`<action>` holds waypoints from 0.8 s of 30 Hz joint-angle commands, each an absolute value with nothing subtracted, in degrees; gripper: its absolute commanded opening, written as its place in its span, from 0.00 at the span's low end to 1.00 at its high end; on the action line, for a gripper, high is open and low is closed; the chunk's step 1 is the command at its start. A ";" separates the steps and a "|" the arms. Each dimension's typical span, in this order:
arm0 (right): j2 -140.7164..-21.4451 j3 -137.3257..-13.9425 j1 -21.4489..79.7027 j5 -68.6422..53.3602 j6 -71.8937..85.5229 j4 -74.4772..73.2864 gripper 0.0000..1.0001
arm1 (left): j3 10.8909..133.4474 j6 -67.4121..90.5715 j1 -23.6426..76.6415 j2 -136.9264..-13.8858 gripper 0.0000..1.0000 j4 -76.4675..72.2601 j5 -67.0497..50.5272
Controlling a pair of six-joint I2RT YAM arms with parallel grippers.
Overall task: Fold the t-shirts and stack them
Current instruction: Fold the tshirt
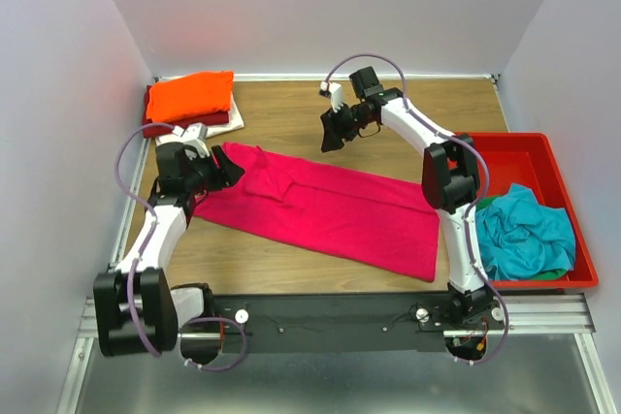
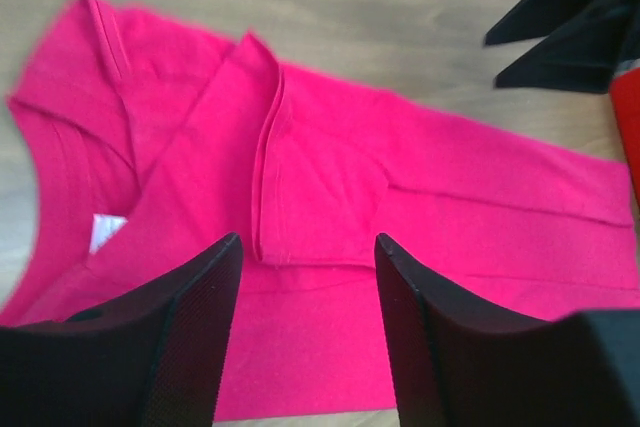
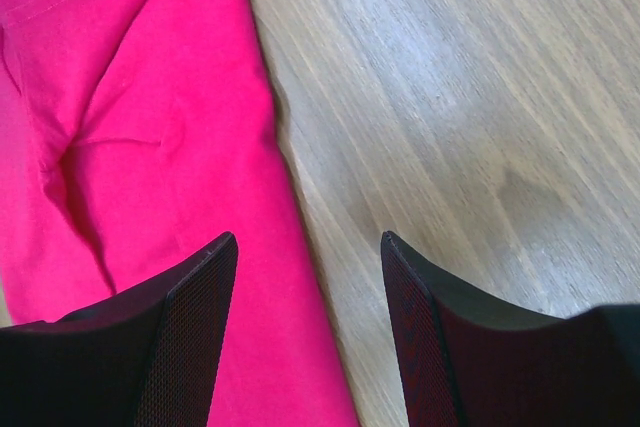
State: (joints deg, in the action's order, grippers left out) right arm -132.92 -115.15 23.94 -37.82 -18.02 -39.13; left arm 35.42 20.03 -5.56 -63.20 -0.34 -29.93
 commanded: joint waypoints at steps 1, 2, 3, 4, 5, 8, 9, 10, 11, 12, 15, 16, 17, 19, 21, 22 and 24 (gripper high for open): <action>-132.80 -114.88 23.99 -40.34 -17.67 -39.81 0.66 | 37.53 22.06 -3.26 -68.89 0.60 1.84 -26.74; -132.37 -114.61 23.99 -40.43 -17.93 -39.73 0.66 | 37.79 22.67 -2.64 -71.08 0.60 2.45 -25.85; -132.02 -114.26 23.99 -40.69 -18.02 -39.73 0.66 | 38.05 22.76 -1.68 -71.97 0.59 2.81 -24.97; -131.84 -113.74 23.99 -40.87 -18.02 -39.73 0.66 | 38.67 22.76 -1.23 -72.94 0.59 2.90 -23.74; -131.40 -113.47 23.99 -41.13 -18.19 -39.73 0.66 | 38.93 23.02 -0.71 -74.34 0.59 2.99 -23.30; -130.52 -112.24 23.91 -41.75 -18.46 -39.73 0.66 | 40.60 23.29 1.74 -76.63 0.59 3.07 -20.66; -130.34 -111.98 23.91 -42.01 -18.54 -39.73 0.66 | 41.04 23.64 2.19 -77.25 0.59 3.34 -19.44; -130.08 -111.71 23.91 -42.10 -18.54 -39.73 0.66 | 42.18 23.38 2.55 -77.95 0.59 3.86 -16.99; -129.90 -111.10 23.91 -42.45 -18.72 -39.73 0.66 | 42.54 23.20 3.07 -79.09 0.58 4.30 -16.01; -129.47 -111.01 23.91 -42.63 -18.81 -39.73 0.66 | 42.80 23.03 3.34 -79.62 0.58 4.48 -14.17; -128.67 -109.95 23.91 -42.98 -18.98 -39.73 0.66 | 43.77 22.67 4.04 -81.56 0.57 5.10 -12.40; -128.32 -109.86 23.91 -43.07 -19.25 -39.73 0.66 | 44.47 22.50 4.04 -82.69 0.57 6.05 -11.17; -128.23 -109.52 23.82 -43.24 -19.25 -39.73 0.66 | 44.65 22.15 4.39 -83.23 0.53 6.24 -11.25; -127.88 -109.34 23.91 -43.24 -19.34 -39.73 0.66 | 44.74 22.15 4.57 -83.93 0.51 6.33 -11.07; -127.44 -109.34 23.82 -43.33 -19.42 -39.73 0.66 | 44.82 22.15 5.01 -84.72 0.50 6.50 -10.99; -127.35 -109.16 23.82 -43.33 -19.42 -39.73 0.66 | 44.82 22.15 5.18 -84.99 0.50 6.42 -11.07; -126.83 -108.99 23.82 -43.50 -19.42 -39.73 0.66 | 44.91 21.89 5.45 -85.52 0.45 6.59 -11.60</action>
